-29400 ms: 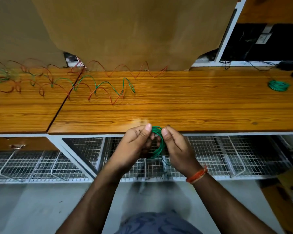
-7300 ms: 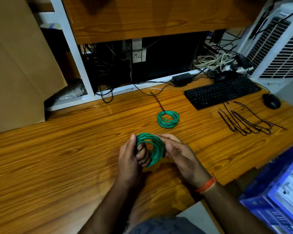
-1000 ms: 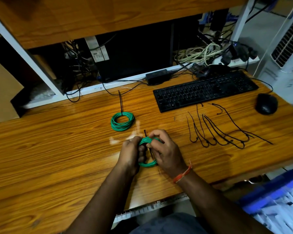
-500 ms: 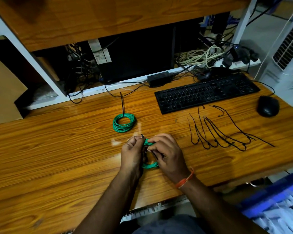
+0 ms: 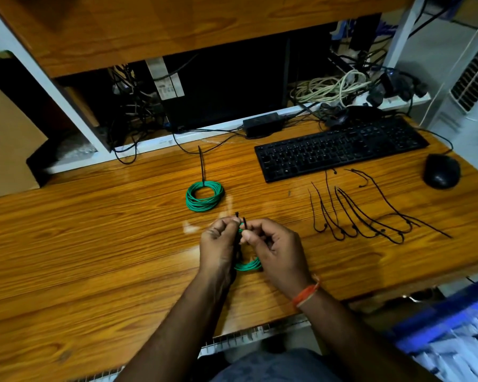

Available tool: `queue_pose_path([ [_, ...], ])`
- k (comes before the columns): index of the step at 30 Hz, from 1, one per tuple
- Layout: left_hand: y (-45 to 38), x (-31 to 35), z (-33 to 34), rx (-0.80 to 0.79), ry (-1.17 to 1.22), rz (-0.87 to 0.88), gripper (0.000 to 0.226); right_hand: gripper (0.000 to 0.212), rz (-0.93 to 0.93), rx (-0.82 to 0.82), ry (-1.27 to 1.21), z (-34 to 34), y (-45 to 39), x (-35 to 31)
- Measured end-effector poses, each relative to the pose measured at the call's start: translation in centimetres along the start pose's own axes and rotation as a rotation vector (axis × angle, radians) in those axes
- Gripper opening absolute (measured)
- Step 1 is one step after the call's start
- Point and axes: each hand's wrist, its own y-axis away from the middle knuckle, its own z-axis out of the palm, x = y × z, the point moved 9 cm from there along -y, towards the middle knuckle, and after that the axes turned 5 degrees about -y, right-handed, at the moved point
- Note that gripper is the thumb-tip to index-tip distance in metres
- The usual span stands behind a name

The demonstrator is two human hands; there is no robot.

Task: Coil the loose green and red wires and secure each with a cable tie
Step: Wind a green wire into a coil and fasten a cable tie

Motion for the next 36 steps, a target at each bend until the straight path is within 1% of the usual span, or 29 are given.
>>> queue_pose_path([
  [3,0.1,-0.1,0.2,-0.008,-0.026,0.017,0.023,0.015,0.082,0.068,0.034,-0.3,-0.1,0.5],
  [6,0.0,-0.1,0.0,-0.009,-0.020,0.024,0.034,0.010,0.081,0.054,0.110,-0.1,-0.2,0.0],
  [7,-0.1,-0.2,0.1,-0.015,-0.023,0.024,0.032,0.010,0.078,0.047,0.134,0.0,-0.3,-0.2],
  [8,-0.1,-0.2,0.2,-0.024,-0.033,0.025,0.025,0.014,0.078,0.046,0.154,0.1,-0.3,-0.4],
  [10,-0.1,-0.1,0.3,-0.027,-0.045,0.032,0.011,0.028,0.054,0.078,0.237,-0.4,-0.5,-0.8],
  [11,-0.2,-0.1,0.3,-0.025,-0.061,0.037,0.009,0.029,0.022,0.103,0.302,-0.7,-0.7,-1.3],
  [14,-0.3,-0.2,0.4,-0.040,-0.120,0.054,0.012,0.010,-0.108,0.155,0.460,-1.3,-1.3,-2.6],
  [15,-0.3,-0.3,0.4,-0.047,-0.126,0.058,0.013,0.007,-0.131,0.151,0.494,-1.3,-1.5,-2.7],
  [17,-0.3,-0.4,0.4,-0.056,-0.144,0.066,0.015,0.008,-0.142,0.128,0.538,-1.1,-1.9,-2.3],
  [23,-0.1,0.0,0.2,-0.027,-0.222,0.117,0.021,0.004,-0.145,0.067,0.585,-0.4,-3.0,-1.5],
  [29,-0.1,0.1,0.2,-0.036,-0.227,0.144,0.020,0.002,-0.170,0.027,0.607,0.1,-3.4,-1.5],
  [36,0.0,0.4,0.3,-0.056,-0.237,0.192,0.025,0.002,-0.178,0.044,0.618,0.1,-3.3,-1.7],
])
